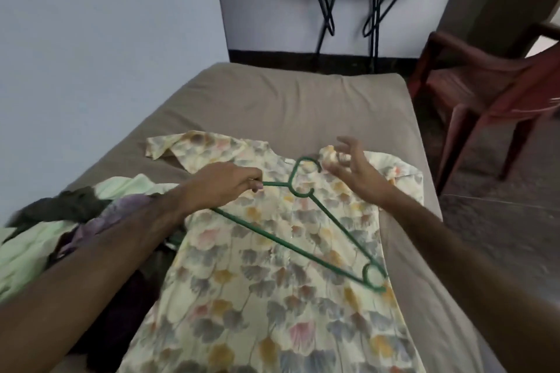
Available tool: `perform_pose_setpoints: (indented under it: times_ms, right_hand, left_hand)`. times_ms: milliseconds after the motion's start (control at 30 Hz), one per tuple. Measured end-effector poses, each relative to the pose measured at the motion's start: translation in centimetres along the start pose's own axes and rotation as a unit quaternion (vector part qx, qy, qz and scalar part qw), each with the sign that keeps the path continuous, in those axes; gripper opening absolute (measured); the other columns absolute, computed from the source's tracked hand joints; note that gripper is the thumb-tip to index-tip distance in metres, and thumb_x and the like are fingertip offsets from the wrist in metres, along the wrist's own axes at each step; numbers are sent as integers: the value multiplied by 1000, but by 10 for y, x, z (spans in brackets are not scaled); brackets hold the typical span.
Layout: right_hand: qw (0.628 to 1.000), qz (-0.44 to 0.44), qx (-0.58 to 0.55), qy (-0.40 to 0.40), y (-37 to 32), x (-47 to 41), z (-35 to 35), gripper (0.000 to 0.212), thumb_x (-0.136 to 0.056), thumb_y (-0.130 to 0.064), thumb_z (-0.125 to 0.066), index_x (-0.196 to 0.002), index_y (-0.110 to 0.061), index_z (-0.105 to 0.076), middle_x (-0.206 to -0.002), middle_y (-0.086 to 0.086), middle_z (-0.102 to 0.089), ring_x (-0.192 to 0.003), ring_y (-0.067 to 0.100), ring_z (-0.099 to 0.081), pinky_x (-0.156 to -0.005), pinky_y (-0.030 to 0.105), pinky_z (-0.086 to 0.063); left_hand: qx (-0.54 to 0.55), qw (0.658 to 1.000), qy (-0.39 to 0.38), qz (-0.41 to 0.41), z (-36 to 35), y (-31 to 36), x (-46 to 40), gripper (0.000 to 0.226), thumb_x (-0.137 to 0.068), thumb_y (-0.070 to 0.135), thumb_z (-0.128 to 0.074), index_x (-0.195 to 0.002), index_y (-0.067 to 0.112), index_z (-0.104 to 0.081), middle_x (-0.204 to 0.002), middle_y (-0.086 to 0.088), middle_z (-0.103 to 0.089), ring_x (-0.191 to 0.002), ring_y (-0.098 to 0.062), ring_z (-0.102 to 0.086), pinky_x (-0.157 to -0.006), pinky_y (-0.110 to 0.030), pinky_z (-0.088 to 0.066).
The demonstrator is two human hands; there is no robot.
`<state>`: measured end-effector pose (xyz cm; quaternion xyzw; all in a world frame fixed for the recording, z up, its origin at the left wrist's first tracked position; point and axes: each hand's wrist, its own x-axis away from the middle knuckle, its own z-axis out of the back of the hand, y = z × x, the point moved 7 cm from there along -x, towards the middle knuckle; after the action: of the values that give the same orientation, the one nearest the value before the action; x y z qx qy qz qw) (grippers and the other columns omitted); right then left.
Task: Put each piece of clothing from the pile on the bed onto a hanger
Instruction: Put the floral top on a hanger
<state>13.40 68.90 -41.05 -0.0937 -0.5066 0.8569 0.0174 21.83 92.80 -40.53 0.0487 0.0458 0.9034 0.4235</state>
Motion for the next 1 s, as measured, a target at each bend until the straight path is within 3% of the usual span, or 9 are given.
perform_pose_setpoints:
  times_ms: [133,233,367,433,533,667,767,867,1000]
  right_hand:
    - [979,-40,119,-158,52,-85,-10,38,-105,-37,-49,-111,-5,-68,-102,9,-72,-85,21,-69,-63,21,-51]
    - [962,-86,69,-248,83,-108,-18,33,-106,-26,-51,-99,-1,-70,-78,8,-72,-60,18,-63,-54,25,-49]
    - [957,-94,-61,-269,116,-126,-11,24,-105,-22,-51,-96,-9,-70,-79,7,-66,-57,14,-57,-47,21,-39]
    - [946,-118,-92,-286,137,-135,-9,28,-102,-26,-54,-105,-2,-68,-81,8,-66,-59,19,-56,-47,28,-36]
    - [945,-160,-141,-249,163,-145,8,25,-102,-24,-53,-98,-7,-71,-72,9,-58,-54,17,-50,-45,27,-37]
    - [944,-211,-253,-26,192,-162,54,17,-106,-18,-46,-99,-11,-61,-67,-1,-45,-55,12,-36,-39,19,-23]
    - [923,-237,-278,119,197,-171,84,23,-106,-17,-47,-88,-15,-61,-65,-2,-40,-55,10,-35,-40,18,-26]
    - [926,-229,-248,171,190,-183,104,20,-102,-24,-57,-86,-17,-67,-63,-4,-38,-51,7,-35,-43,20,-27]
    - [948,-196,-189,164,173,-212,107,20,-101,-28,-60,-84,-20,-66,-63,-3,-28,-50,7,-26,-42,21,-26]
  left_hand:
    - [-86,991,-10,-99,-19,4,-86,23,-102,50,-42,-104,34,-58,-93,8,-68,-80,-15,-60,-64,-32,-40]
    - [-97,986,6,-133,-27,-8,-126,28,-101,52,-41,-101,32,-61,-94,12,-67,-79,-10,-57,-62,-29,-33]
    - [-96,979,99,-150,-32,-25,-169,38,-100,54,-36,-93,28,-62,-89,9,-64,-89,-16,-62,-78,-38,-41]
    - [-106,979,134,-110,-31,-29,-182,35,-98,52,-39,-100,27,-63,-101,5,-63,-102,-20,-60,-89,-43,-39]
    - [-34,966,253,-30,-24,-29,-175,30,-100,42,-48,-123,26,-59,-126,1,-54,-119,-22,-51,-98,-43,-32]
    - [159,893,409,100,-35,-41,-129,21,-100,29,-51,-116,15,-54,-116,-4,-52,-107,-22,-50,-92,-41,-36]
    - [176,943,257,114,-81,-42,-132,27,-100,39,-51,-119,19,-51,-117,2,-54,-105,-21,-53,-93,-46,-40]
    - [103,989,75,75,-120,-31,-143,36,-96,49,-57,-126,29,-54,-128,10,-54,-116,-14,-51,-98,-43,-32]
    - [162,984,43,67,-124,-19,-157,28,-90,43,-70,-110,24,-63,-102,14,-48,-88,-9,-56,-73,-31,-41]
